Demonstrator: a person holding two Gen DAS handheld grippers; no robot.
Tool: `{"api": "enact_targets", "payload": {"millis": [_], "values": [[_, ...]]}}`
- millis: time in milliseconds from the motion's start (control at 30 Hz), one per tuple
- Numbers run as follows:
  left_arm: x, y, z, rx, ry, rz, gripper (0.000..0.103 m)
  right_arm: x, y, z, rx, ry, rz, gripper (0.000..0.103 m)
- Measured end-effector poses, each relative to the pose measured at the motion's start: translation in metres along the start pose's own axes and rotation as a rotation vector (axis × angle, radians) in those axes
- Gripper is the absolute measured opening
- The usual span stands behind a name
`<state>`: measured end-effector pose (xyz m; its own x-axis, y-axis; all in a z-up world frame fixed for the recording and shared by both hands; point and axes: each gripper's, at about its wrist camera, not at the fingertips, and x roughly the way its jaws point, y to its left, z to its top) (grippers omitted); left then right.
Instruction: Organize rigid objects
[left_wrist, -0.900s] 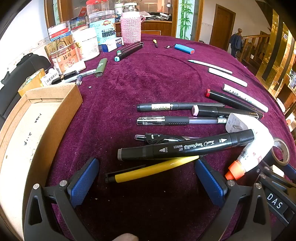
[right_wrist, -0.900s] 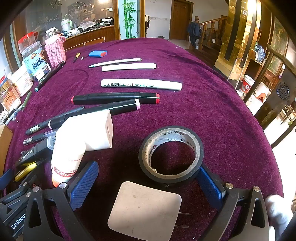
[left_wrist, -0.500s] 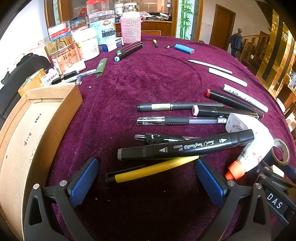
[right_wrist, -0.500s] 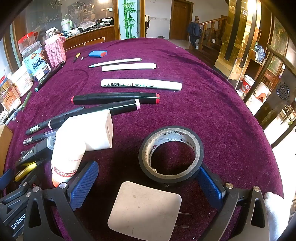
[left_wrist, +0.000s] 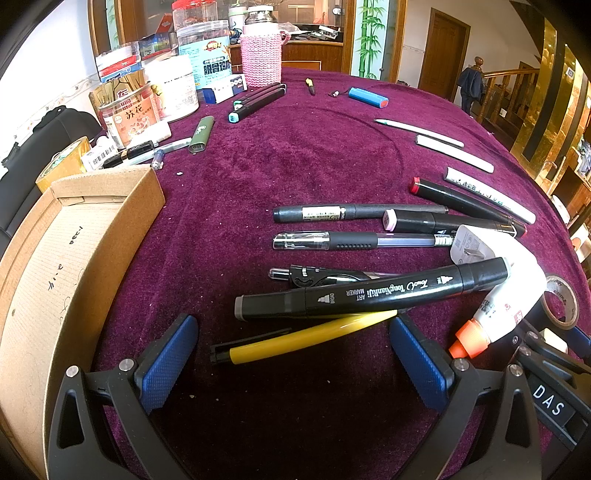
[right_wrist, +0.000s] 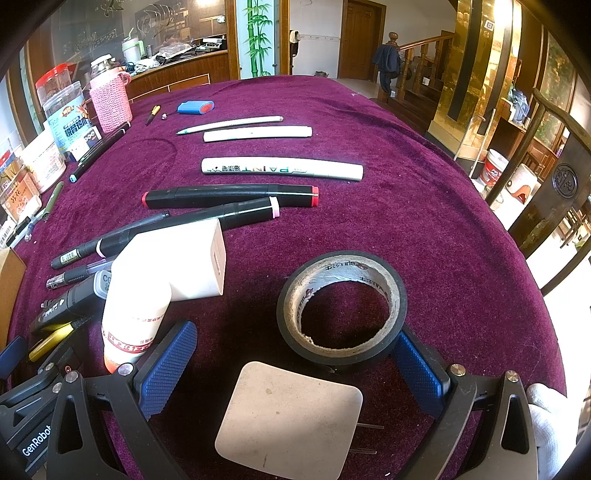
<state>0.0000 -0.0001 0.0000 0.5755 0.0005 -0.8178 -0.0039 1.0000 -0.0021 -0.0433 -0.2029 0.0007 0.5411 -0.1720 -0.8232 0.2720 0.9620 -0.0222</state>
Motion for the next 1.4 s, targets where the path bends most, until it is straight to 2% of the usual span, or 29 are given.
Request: {"api": "enact_targets", "payload": {"millis": [1400], "values": [[0.0, 0.0001, 0.0, 0.0, 0.0, -0.001, 0.103, -0.0014, -0.0019, 0.0032, -0.002, 0.0, -0.001, 0.102]]}}
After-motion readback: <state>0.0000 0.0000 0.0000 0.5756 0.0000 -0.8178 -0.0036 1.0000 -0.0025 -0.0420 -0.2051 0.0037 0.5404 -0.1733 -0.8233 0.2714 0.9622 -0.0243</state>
